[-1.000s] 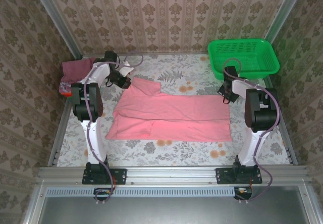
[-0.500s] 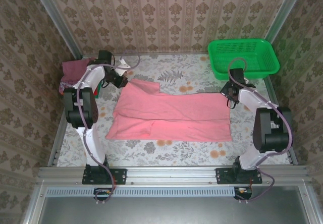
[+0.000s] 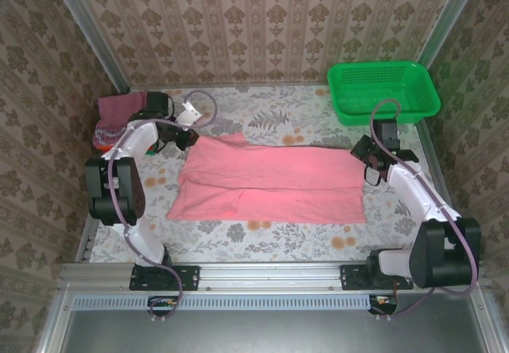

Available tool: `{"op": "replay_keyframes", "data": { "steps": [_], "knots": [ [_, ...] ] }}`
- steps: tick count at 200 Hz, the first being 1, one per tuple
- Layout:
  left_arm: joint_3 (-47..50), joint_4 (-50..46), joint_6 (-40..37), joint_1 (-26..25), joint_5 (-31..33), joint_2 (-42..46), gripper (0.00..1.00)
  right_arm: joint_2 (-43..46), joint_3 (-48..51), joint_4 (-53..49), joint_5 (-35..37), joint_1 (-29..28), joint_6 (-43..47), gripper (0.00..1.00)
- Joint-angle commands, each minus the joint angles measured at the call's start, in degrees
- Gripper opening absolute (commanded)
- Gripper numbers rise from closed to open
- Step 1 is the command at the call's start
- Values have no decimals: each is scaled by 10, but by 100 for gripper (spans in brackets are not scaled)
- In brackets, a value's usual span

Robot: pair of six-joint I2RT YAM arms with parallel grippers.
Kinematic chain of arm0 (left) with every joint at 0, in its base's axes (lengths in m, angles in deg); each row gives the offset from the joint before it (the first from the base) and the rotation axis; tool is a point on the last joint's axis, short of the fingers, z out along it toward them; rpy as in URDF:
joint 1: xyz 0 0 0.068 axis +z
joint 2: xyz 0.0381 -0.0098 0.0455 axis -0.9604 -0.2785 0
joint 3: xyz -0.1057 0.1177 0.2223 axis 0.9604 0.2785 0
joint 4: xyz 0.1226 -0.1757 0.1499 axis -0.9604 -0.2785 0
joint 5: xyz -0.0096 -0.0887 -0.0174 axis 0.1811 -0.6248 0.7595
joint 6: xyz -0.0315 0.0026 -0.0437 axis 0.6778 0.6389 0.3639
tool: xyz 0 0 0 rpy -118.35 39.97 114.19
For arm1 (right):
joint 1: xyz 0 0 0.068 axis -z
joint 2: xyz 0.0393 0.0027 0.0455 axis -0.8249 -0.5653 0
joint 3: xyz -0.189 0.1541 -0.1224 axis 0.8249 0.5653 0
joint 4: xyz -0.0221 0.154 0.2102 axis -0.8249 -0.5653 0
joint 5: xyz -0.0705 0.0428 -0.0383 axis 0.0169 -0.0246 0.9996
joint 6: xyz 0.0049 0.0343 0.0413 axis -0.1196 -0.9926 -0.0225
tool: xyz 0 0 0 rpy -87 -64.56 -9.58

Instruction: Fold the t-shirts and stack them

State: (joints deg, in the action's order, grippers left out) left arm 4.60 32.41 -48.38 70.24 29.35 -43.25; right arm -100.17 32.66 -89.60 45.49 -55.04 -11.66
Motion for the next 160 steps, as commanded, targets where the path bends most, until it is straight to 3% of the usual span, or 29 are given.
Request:
{"op": "replay_keyframes", "data": {
  "steps": [1,99,127,160],
  "knots": [
    [34,31,-36,8,-23,49,0,44,26,-47,-8,-3,9,0],
    [215,79,-33,17,-8,209,0,163,76,-157,-38,-4,3,0],
    [244,94,-7,30,-33,252,0,194,78,-206,-21,-3,8,0],
    [272,115,40,9,-13,283,0,207,89,-227,-25,-3,10,0]
  ]
}}
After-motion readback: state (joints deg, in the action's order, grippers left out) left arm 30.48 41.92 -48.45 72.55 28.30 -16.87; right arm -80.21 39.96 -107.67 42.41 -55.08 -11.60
